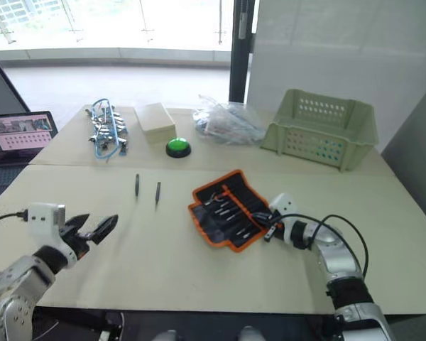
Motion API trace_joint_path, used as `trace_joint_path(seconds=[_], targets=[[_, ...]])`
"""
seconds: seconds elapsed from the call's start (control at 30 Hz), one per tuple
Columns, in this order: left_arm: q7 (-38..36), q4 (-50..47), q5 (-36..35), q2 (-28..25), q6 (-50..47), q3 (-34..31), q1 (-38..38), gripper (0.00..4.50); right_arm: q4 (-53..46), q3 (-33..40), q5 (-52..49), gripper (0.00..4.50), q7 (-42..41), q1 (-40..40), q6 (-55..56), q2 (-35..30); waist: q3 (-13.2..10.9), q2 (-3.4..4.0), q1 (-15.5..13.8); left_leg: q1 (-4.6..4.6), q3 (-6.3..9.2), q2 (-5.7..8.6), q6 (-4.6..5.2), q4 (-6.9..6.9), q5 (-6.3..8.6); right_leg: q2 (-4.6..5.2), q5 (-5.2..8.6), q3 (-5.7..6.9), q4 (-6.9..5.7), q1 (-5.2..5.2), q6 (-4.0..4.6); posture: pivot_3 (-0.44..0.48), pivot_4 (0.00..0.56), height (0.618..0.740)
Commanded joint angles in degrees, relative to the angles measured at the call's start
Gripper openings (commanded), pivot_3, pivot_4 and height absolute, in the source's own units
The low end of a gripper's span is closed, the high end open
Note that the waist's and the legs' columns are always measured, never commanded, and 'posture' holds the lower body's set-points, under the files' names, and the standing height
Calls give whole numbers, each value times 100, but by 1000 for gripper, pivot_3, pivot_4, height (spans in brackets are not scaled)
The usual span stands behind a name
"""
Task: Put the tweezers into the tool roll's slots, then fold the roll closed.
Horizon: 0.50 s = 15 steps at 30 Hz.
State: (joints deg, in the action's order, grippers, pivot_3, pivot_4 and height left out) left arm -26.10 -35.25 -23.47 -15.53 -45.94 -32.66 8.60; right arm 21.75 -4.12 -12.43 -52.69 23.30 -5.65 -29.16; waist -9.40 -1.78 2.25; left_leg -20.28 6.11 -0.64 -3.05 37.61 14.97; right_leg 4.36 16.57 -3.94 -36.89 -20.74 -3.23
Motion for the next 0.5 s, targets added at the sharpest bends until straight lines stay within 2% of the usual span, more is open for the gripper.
trace_joint_path(seconds=[0.03, 0.23, 0.5], targets=[[189, -286, 148, 219, 848, 48, 437, 4468, 433, -195, 320, 0, -72, -201, -141, -101, 0, 0, -16, 0, 1, -2, 0, 0, 0, -2, -1, 1, 4, 1, 2, 0, 150, 740], [789, -113, 370, 632, 1503, 202, 789, 4468, 399, -186, 320, 0, -116, -280, -139, -168, 1, -1, -37, 3, 0, 0, 2, 0, 1, 0, -1, 3, 21, 16, 3, 0, 150, 740], [1116, 238, 516, 637, 1814, 643, 737, 4468, 234, -189, 321, 0, -113, -368, -212, -217, 0, 0, -50, 2, 0, 1, 7, -3, 4, 0, -1, 4, 25, 17, 2, 0, 150, 740]])
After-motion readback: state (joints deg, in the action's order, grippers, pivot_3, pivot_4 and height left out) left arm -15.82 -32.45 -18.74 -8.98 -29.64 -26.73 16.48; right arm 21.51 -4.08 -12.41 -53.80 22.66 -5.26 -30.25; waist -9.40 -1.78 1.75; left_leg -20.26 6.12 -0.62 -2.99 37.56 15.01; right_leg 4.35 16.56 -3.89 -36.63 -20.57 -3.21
